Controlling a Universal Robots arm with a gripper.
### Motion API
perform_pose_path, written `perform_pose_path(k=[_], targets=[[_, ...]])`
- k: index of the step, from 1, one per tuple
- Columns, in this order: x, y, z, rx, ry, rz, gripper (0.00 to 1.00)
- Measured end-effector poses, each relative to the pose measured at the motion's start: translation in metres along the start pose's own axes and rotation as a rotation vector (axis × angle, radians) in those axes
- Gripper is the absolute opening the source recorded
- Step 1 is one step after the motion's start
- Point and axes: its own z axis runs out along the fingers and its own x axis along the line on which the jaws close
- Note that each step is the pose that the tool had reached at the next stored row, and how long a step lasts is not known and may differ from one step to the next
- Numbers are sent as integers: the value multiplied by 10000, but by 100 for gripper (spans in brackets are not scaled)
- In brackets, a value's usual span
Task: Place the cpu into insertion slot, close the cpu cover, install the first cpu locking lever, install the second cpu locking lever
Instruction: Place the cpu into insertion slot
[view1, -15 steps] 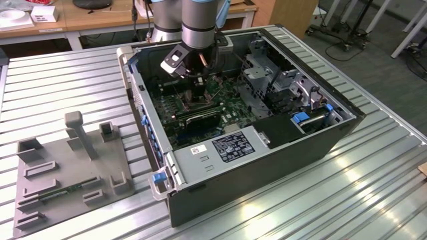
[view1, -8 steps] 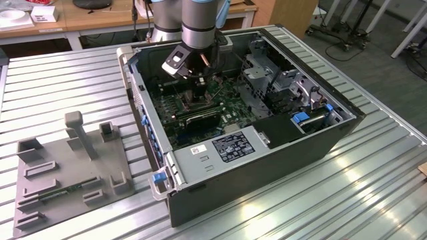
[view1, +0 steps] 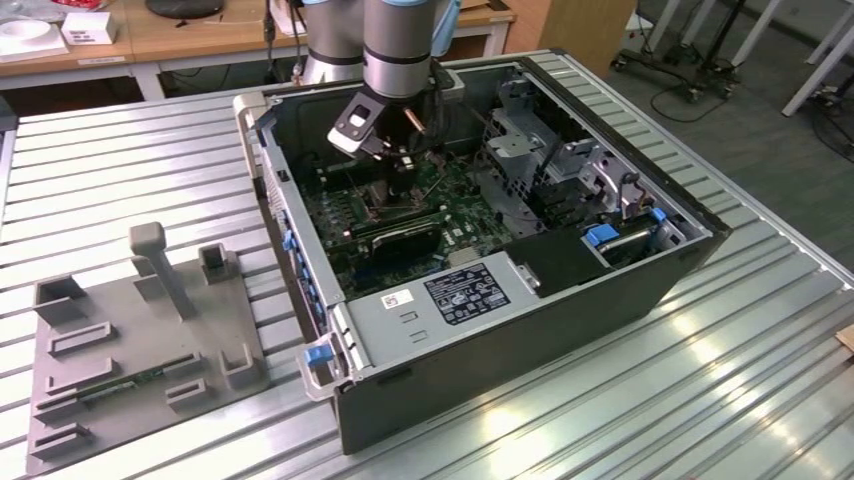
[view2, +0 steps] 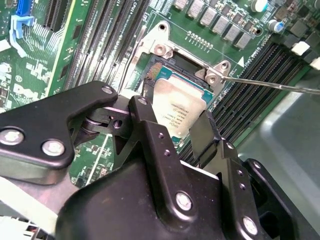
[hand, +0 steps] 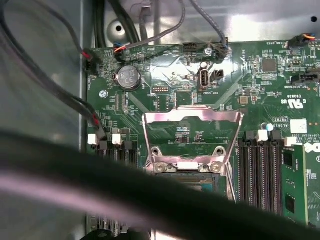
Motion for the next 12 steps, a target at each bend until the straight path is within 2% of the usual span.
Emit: perform_pose_path(k=[7,12], targets=[[-2,0,5,-3,3,-16,54],[-10,0,23,-6,6,-164,54]])
